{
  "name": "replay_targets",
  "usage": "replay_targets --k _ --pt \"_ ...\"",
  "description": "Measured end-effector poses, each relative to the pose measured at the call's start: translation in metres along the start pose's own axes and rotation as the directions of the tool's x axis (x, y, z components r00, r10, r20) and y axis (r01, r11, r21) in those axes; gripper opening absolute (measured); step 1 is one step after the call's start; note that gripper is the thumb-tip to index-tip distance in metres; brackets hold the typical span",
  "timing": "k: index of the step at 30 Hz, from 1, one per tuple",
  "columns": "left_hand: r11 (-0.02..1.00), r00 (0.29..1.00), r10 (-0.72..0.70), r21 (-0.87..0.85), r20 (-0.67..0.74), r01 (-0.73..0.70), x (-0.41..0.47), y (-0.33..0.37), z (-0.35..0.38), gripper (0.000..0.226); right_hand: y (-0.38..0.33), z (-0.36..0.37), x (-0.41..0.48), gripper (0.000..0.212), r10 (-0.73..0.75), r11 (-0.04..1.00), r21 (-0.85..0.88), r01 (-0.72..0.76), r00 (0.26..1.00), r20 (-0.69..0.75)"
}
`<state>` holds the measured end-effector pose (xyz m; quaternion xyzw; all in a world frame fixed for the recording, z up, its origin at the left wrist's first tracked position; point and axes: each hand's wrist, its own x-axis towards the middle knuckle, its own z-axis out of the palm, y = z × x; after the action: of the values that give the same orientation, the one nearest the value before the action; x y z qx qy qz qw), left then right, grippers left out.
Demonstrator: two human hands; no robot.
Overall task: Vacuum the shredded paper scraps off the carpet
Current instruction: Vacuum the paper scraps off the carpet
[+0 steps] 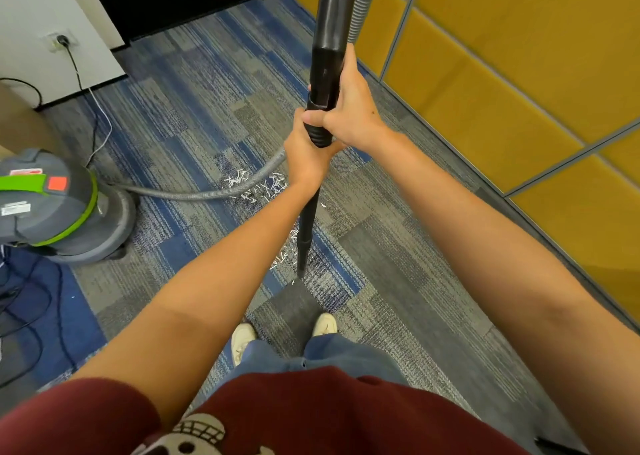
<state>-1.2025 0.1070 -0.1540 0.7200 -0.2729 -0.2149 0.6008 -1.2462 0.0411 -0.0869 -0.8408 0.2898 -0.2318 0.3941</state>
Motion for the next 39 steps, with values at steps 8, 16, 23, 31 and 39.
replay_targets --k 8,16,23,31,39 --pt "1.000 1.000 0.004 0.027 0.015 -0.005 0.009 -0.001 -0.007 0.050 -0.004 0.002 0.009 0.078 -0.017 1.000 0.004 0.017 1.000 -0.011" --pt "0.999 1.000 -0.005 0.051 0.025 0.004 0.009 -0.015 -0.007 0.050 0.006 0.009 0.007 0.079 0.019 1.000 0.016 -0.019 1.000 -0.019" --pt "0.999 0.999 0.003 0.032 0.051 -0.005 0.011 -0.011 0.004 0.050 0.011 -0.002 0.007 0.079 0.032 0.998 0.050 -0.031 0.999 -0.037" --pt "0.998 0.998 0.011 0.056 0.063 -0.014 0.014 -0.007 0.000 0.046 0.007 -0.003 0.008 0.078 0.014 0.999 0.031 -0.013 0.998 -0.054" --pt "0.995 0.998 0.017 0.095 0.056 -0.022 0.014 -0.016 -0.013 0.052 0.003 0.010 0.007 0.080 0.036 0.998 0.063 -0.032 0.998 -0.058"
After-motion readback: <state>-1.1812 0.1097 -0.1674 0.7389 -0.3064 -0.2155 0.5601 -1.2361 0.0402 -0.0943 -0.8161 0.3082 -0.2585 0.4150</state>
